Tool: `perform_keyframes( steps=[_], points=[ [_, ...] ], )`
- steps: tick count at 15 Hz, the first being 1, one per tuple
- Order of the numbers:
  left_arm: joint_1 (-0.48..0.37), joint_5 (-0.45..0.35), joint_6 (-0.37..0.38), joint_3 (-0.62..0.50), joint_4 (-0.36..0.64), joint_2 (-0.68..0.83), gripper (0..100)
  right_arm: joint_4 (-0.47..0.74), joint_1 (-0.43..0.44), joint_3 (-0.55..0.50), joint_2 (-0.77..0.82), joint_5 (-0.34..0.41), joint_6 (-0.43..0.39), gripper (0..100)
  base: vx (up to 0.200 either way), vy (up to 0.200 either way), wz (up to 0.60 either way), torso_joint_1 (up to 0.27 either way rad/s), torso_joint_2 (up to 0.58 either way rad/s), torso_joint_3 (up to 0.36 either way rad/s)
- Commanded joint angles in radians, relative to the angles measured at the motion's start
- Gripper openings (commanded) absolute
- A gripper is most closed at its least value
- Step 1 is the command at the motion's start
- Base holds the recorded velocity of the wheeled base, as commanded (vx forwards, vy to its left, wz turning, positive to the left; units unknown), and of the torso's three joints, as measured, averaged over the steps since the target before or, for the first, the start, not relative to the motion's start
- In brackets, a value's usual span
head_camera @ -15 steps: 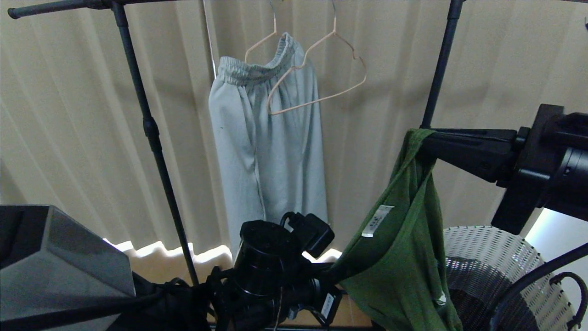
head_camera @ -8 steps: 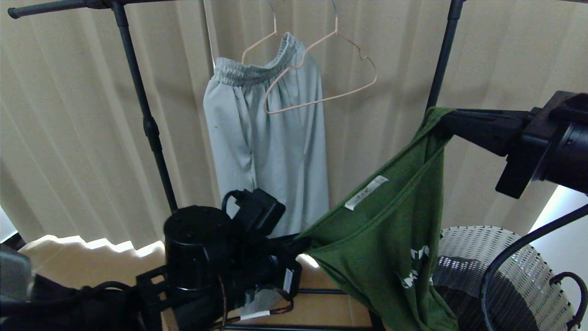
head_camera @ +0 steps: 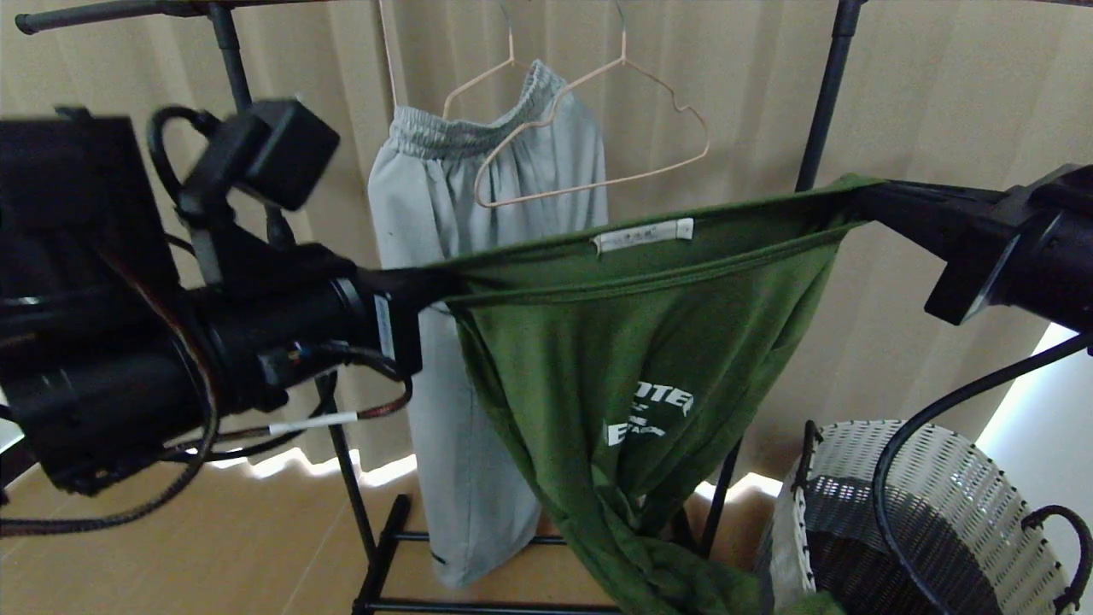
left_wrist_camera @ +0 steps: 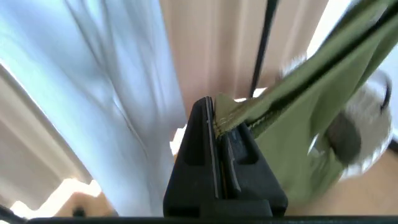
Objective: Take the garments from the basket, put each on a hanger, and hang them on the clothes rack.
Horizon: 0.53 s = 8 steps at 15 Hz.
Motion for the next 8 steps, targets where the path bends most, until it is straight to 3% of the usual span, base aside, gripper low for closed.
perform_keyframes(
  steps=[1, 3, 5, 8],
  points=[
    [0.022, 0.014, 0.0, -0.127, 0.048, -0.033, 0, -0.003, -0.018, -0.01, 0.008, -0.001, -0.001, 0, 0.0, 0.0, 0.0, 0.0, 0.0, 0.0],
    [0.022, 0.036, 0.006, -0.178, 0.073, -0.024, 0, -0.004, -0.039, -0.05, 0.031, -0.001, 0.0, 0, 0.0, 0.0, 0.0, 0.0, 0.0, 0.0],
    [0.024, 0.088, 0.104, -0.087, 0.068, -0.022, 0, -0.003, -0.041, -0.056, 0.048, -0.001, 0.005, 0, 0.0, 0.0, 0.0, 0.0, 0.0, 0.0],
    [0.016, 0.1, 0.126, -0.055, 0.022, -0.024, 0, -0.006, -0.043, -0.061, 0.066, -0.001, 0.005, 0, 0.0, 0.0, 0.0, 0.0, 0.0, 0.0]
  ],
)
